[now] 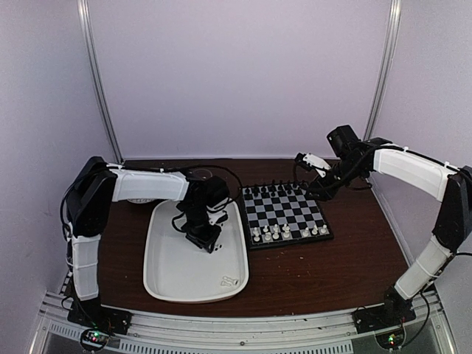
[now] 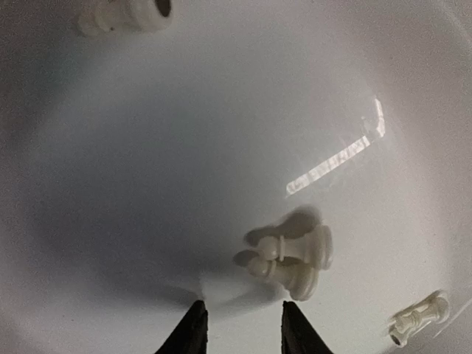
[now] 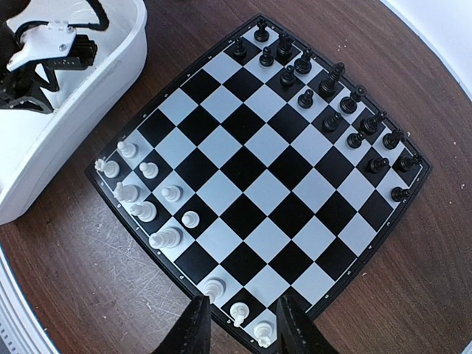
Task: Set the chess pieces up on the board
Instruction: Pick up the storage box, then pass from the left arm to the right
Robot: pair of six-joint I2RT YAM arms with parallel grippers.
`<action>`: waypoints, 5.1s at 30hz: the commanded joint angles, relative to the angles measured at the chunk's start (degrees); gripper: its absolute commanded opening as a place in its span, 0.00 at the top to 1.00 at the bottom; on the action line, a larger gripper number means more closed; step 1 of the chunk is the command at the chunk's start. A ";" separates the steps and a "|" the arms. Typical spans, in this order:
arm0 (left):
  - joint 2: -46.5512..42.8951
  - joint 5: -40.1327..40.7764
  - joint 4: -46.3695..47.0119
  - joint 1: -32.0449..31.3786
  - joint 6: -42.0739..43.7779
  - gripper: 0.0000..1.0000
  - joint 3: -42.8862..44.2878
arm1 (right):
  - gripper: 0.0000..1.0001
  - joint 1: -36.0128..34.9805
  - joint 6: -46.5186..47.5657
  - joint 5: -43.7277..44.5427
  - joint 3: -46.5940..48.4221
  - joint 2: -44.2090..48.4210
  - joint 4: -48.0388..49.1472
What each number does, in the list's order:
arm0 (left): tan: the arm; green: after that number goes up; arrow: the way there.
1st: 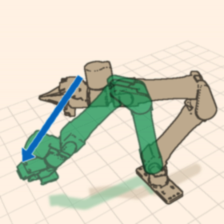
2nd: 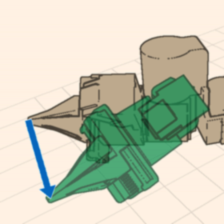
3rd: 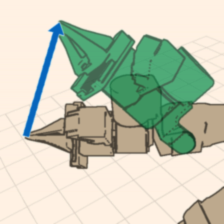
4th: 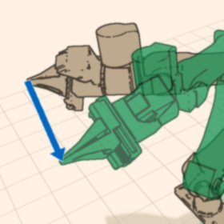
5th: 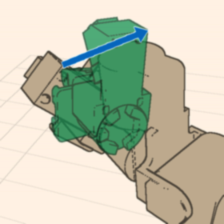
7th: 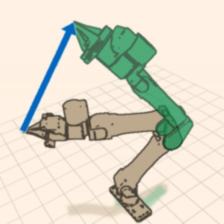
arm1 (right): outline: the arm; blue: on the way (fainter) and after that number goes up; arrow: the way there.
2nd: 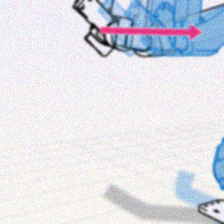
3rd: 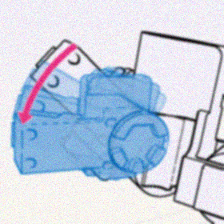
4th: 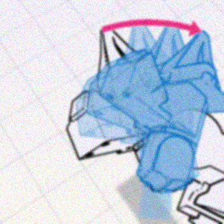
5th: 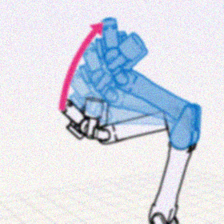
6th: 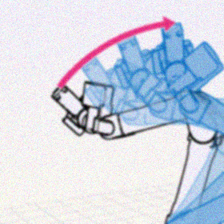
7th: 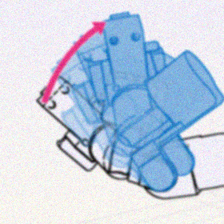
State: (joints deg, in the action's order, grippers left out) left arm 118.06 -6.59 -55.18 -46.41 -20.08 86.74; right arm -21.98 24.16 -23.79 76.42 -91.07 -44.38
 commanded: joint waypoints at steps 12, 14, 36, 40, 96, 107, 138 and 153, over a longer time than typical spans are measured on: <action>0.13 10.03 2.39 -2.22 -10.57 0.64 4.44 | 0.66 0.36 0.62 -1.02 0.12 0.32 -0.38; 0.05 9.98 1.38 -1.52 -8.38 0.64 5.80 | 0.66 0.31 0.62 -0.91 0.04 0.45 -0.40; 7.78 5.70 -2.00 3.37 -3.81 0.62 14.15 | 0.66 0.36 0.72 -0.25 0.04 0.58 -0.44; 8.62 7.91 -2.93 3.32 -5.11 0.62 14.21 | 0.66 0.35 0.71 -0.38 0.04 0.24 -0.42; -20.01 7.62 26.33 0.28 -14.06 0.95 -5.26 | 0.63 -3.28 -4.86 -12.99 11.47 -0.56 -5.52; -28.79 1.98 49.77 0.27 -35.13 0.92 -12.97 | 0.61 -17.38 -19.29 -7.98 24.51 -9.92 4.36; -34.35 0.68 54.83 0.63 -45.47 0.94 -20.13 | 0.93 -24.96 -28.01 -3.99 32.67 -19.06 10.39; -37.73 4.76 49.69 1.11 -42.13 0.44 -20.38 | 1.00 -24.25 -26.53 -2.58 30.19 -17.98 9.58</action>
State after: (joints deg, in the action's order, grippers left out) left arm 83.85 -3.88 -3.44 -45.69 -65.25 66.59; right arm -46.59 -3.36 -27.97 107.63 -109.84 -36.10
